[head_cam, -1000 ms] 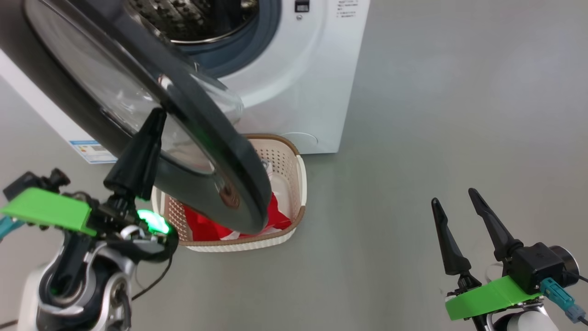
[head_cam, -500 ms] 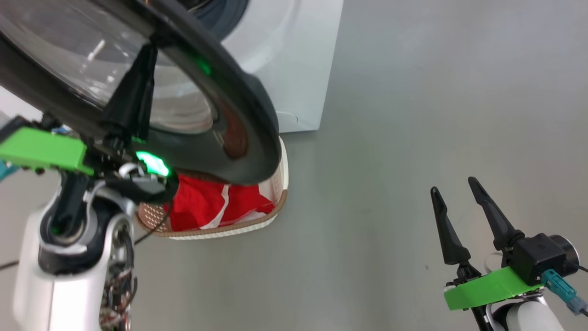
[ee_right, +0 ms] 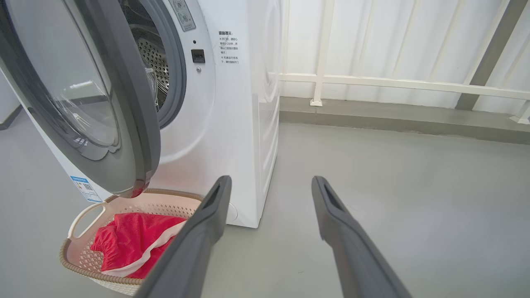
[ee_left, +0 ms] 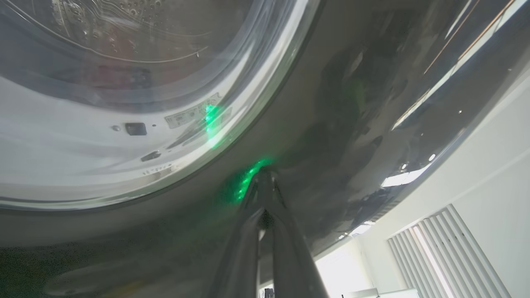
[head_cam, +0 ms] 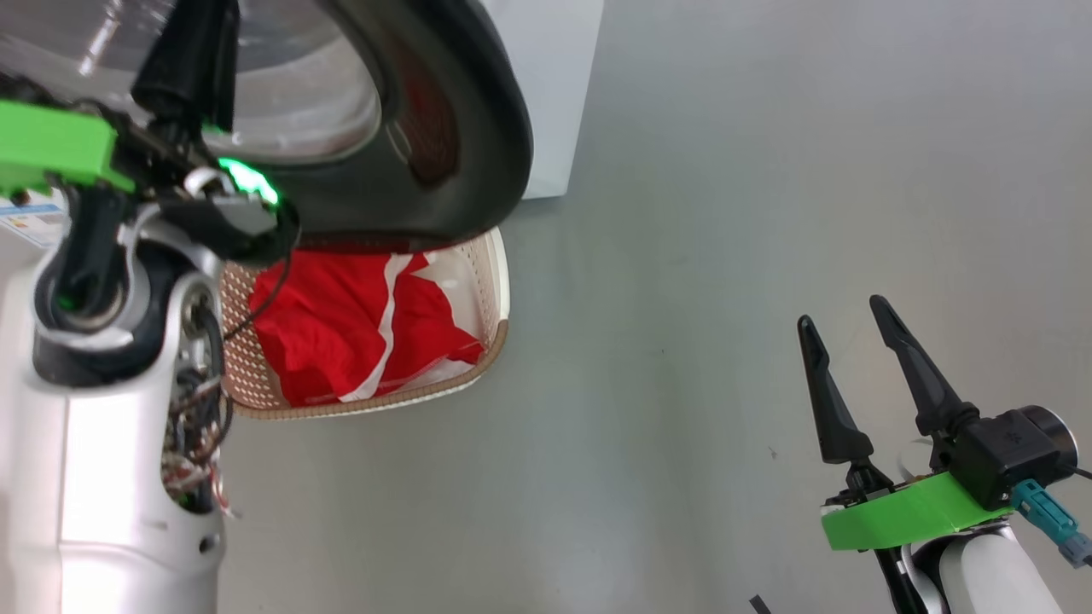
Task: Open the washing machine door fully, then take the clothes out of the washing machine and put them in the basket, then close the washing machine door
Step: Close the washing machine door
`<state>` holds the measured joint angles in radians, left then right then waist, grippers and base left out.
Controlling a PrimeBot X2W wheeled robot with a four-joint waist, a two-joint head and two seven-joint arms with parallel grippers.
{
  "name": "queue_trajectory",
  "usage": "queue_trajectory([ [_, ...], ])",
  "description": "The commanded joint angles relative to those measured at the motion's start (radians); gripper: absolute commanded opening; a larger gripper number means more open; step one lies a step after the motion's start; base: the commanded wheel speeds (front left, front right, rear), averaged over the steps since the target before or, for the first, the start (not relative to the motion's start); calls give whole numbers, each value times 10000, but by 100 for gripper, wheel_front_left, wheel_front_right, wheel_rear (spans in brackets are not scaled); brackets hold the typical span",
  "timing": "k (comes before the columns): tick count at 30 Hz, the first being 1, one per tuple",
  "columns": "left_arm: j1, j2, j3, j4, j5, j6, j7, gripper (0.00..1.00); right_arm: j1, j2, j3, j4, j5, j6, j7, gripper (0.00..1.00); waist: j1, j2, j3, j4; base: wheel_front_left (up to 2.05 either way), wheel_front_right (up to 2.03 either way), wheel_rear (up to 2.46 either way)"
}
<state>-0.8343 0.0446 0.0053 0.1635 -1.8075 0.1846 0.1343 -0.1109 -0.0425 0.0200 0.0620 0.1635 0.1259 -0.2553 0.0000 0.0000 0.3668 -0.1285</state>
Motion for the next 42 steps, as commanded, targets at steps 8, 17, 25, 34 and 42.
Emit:
queue_trajectory([
  [8, -1176, 390, 135, 721, 347, -270, -29, 0, -274, -77, 198, -338, -19, 48, -63, 100, 0, 0, 324, -126, 0, 0, 0],
  [17, -1798, 471, -51, 1634, 491, -527, 242, 0, -389, -77, 192, -331, -55, 48, -64, 100, 0, 0, 320, -150, 0, 0, 0],
  [25, -1162, 544, -263, 1841, 559, -453, 589, 17, -444, -77, -141, -252, -89, 48, -64, 100, 0, 0, -98, 10, 0, 0, 0],
  [34, 894, 1601, -989, 894, 2361, -966, 81, 100, -291, -77, -358, -66, -70, 48, -64, 100, 0, 0, -1084, 296, 0, 0, 0],
  [42, 2501, 3088, -2074, -35, 5780, -1265, -1680, 100, 76, -77, -455, 96, -43, 48, -64, 100, 0, 0, -1960, 476, 0, 0, 0],
])
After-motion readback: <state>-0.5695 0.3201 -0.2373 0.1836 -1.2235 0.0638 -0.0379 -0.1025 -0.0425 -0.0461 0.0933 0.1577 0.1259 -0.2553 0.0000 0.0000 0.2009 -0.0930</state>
